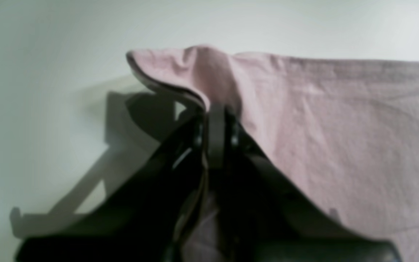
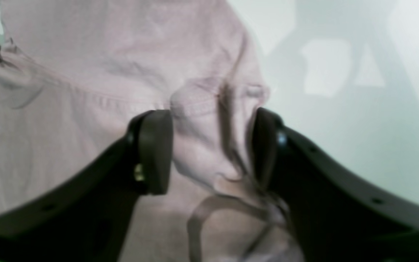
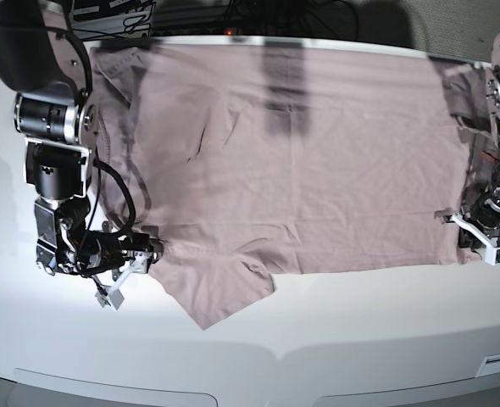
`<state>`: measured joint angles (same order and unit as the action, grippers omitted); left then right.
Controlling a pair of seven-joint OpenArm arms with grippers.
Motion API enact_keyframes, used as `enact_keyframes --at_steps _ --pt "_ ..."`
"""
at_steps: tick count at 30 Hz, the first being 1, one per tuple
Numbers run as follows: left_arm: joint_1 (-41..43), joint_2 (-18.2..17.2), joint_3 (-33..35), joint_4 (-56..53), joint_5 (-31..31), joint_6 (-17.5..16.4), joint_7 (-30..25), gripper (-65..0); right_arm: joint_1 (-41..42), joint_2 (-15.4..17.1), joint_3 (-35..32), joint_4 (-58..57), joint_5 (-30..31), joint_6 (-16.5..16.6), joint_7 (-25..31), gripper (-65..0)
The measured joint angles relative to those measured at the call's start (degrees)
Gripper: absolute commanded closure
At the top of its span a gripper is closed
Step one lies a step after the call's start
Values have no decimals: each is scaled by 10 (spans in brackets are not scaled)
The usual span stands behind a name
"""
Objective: Fold the T-shirt properly
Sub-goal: 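Grasp the shirt's side edges with both grippers near the hem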
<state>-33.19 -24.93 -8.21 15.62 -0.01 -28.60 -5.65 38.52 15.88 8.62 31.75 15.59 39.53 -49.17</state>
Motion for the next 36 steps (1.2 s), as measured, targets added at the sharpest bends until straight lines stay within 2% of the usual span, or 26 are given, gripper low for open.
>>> enact_keyframes --at_steps 3,16,18,21,24,29,32,36 --pt "0 0 0 0 0 0 0 0 -1 0 0 0 0 0 0 -204" --pt "0 0 0 0 0 0 -2 0 -1 0 0 -1 0 0 2 -199" --pt "0 0 0 0 0 0 -2 0 -1 0 0 -1 0 0 3 -149" --pt "0 0 0 0 0 0 -2 0 -4 0 0 -2 0 0 11 0" --pt "0 0 0 0 0 0 -4 0 -5 0 0 -2 -1 0 22 0" --pt "0 0 0 -2 -16 0 -15 0 -6 -1 0 -3 -18 -3 79 0" --pt "-8 0 0 -2 -15 1 -14 0 1 -2 0 -3 -51 -39 93 0" --pt "-21 0 0 -2 -17 1 -17 0 14 -1 0 -3 -70 -44 97 0"
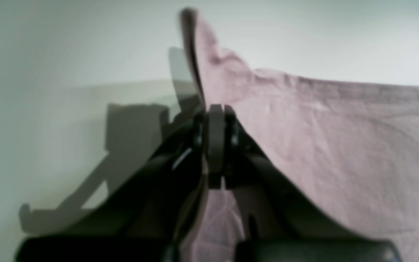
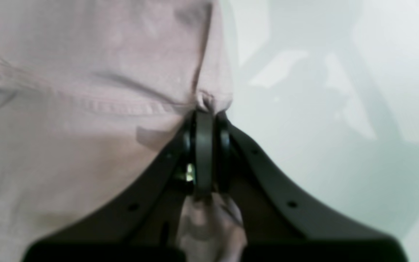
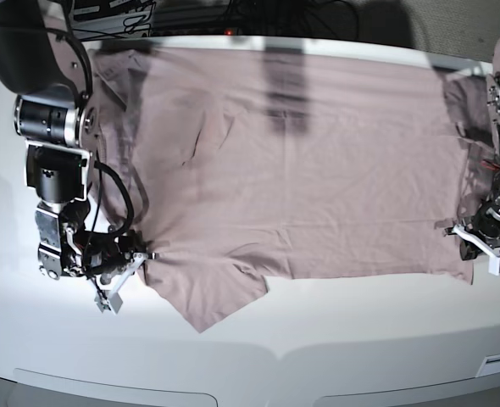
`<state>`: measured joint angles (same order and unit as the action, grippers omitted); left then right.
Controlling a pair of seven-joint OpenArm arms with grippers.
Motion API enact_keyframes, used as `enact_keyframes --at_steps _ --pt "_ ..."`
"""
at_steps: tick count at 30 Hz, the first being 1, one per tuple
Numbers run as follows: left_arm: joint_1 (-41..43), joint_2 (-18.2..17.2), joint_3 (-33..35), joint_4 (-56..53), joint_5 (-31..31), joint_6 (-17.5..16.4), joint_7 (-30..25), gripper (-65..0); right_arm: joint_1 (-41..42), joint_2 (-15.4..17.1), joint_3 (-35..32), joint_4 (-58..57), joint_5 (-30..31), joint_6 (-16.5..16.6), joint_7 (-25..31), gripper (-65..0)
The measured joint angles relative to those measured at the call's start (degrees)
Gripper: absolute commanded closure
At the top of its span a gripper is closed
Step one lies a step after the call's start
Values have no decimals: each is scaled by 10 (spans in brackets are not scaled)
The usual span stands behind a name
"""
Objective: Fold the T-shirt properly
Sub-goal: 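Grasp the shirt's side edges with both grippers near the hem, then lift the hem edge with both grippers and fold it over toward the collar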
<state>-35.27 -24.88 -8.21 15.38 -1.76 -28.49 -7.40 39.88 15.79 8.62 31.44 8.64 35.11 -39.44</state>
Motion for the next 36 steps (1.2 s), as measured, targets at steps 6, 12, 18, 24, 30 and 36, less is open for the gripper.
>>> enact_keyframes --at_steps 6,12,18,24,30,36 --pt "-8 3 0 0 0 0 -1 0 37 16 0 -1 4 0 0 0" --pt "-24 10 0 0 -11 -1 -25 0 66 42 -1 -1 5 24 -2 0" --pt "-23 12 0 0 -22 -1 -30 0 64 55 -2 -1 50 44 -30 0" --pt "-23 12 0 0 -24 -43 -45 0 48 56 -2 54 104 44 -87 0" --pt "10 7 0 48 -23 -71 -42 0 -10 56 -2 179 124 46 -119 0" --pt "76 -8 1 168 -80 -79 12 0 -92 61 -3 296 153 46 -141 0"
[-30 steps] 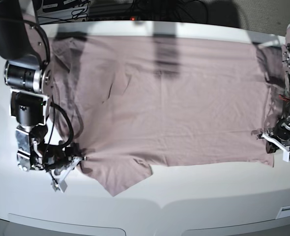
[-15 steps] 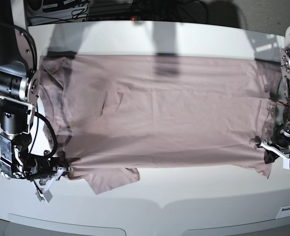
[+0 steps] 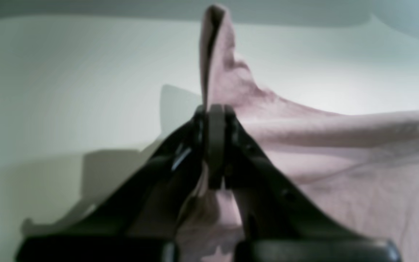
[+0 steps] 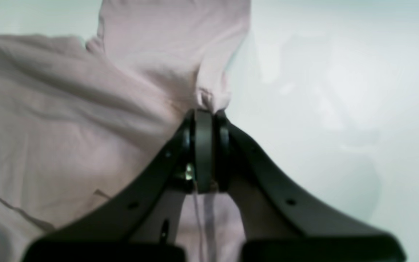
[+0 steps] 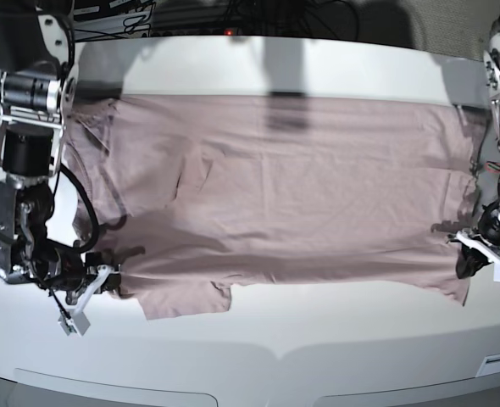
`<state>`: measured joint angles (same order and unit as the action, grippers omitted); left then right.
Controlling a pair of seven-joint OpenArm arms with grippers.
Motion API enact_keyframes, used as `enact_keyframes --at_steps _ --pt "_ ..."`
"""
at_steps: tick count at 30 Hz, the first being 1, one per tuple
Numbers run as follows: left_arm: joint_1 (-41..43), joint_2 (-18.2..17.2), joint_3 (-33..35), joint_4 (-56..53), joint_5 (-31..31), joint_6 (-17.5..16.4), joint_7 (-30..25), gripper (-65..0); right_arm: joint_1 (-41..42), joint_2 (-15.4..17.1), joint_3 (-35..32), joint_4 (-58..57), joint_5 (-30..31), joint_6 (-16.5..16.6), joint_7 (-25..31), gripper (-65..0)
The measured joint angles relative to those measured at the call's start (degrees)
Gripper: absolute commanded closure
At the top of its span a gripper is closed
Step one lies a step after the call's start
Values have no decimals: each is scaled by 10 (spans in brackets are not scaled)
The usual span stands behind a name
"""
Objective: Fold the T-shirt properly
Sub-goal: 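Lift the hem edge with both grippers and fold it over toward the collar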
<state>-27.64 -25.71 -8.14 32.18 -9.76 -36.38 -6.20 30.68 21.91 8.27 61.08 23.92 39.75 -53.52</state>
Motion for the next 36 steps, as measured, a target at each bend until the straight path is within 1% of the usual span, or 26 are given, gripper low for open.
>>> enact_keyframes --at_steps 2,4,8,11,14,20,25,27,29,31,34,36 --pt "22 -7 0 44 -4 1 12 0 -23 0 0 30 -1 0 -3 0" --pt "43 -12 0 90 -11 0 40 0 -43 0 -1 59 0 0 -4 0" --pt "80 -24 2 175 -67 -1 102 0 -74 0 0 115 1 0 -11 0" --pt "102 -34 3 224 -83 0 127 0 -96 0 0 156 0 0 -18 0" --pt "121 -42 3 261 -82 0 143 0 -116 0 0 203 1 0 -26 0" --pt "159 -46 3 304 -93 0 170 0 -167 2 0 289 1 0 -44 0" --pt "190 -46 2 345 -93 0 171 0 -206 0 34 351 3 0 -45 0" --pt "202 -45 -7 367 -93 -1 177 0 -219 0 57 368 3 0 -45 0" --pt "216 -44 -28 388 -103 -1 199 0 -235 0 78 378 8 0 -45 0" --pt "228 -44 -56 407 -135 -1 228 0 -252 2 96 381 30 0 -45 0" --pt "238 -45 -98 434 -172 0 275 0 -273 1 106 387 31 0 -49 0" --pt "247 -46 -118 447 -184 -1 292 0 -283 1 106 393 31 0 -49 0"
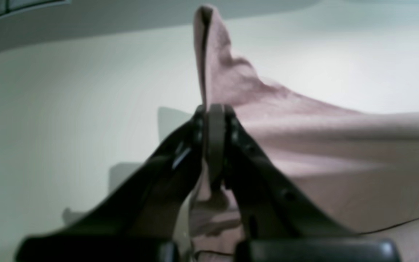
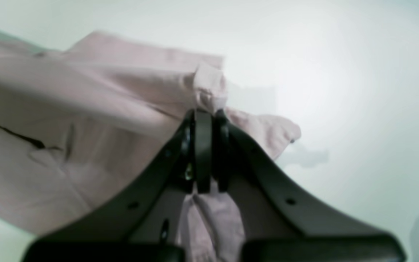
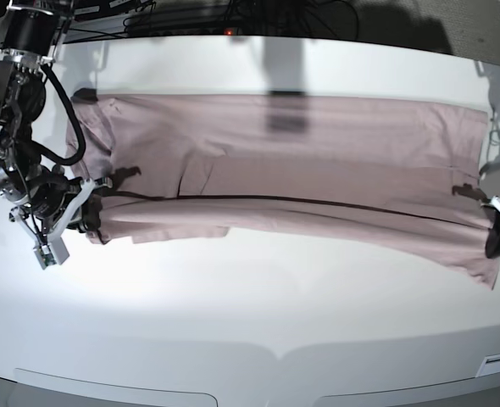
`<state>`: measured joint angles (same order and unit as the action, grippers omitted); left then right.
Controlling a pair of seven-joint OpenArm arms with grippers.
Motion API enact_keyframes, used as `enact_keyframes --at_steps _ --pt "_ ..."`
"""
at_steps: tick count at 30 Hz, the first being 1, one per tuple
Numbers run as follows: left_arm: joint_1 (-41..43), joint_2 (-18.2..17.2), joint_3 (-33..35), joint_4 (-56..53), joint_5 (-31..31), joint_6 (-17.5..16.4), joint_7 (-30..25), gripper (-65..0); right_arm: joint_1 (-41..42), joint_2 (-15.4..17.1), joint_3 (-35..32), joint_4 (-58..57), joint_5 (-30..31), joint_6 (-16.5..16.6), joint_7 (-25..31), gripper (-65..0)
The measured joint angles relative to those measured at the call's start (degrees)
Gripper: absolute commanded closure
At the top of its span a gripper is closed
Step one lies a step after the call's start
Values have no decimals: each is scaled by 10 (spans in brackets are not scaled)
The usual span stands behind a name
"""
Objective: Fold the T-shirt properly
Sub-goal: 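Lift the hem edge with both grippers and fold it over toward the collar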
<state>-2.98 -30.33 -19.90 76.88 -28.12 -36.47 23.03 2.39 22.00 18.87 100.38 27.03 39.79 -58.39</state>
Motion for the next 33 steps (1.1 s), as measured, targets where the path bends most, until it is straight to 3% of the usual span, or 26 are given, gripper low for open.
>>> enact_keyframes --at_steps 13,22,33 --pt "72 2 -10 12 -9 2 10 0 -79 -2 0 104 2 0 -18 0" --pt "146 0 -40 102 -26 -1 12 0 -154 -2 1 106 2 1 -20 0" --pt "177 2 -47 105 -24 -1 12 0 -186 -3 1 107 0 1 -30 0"
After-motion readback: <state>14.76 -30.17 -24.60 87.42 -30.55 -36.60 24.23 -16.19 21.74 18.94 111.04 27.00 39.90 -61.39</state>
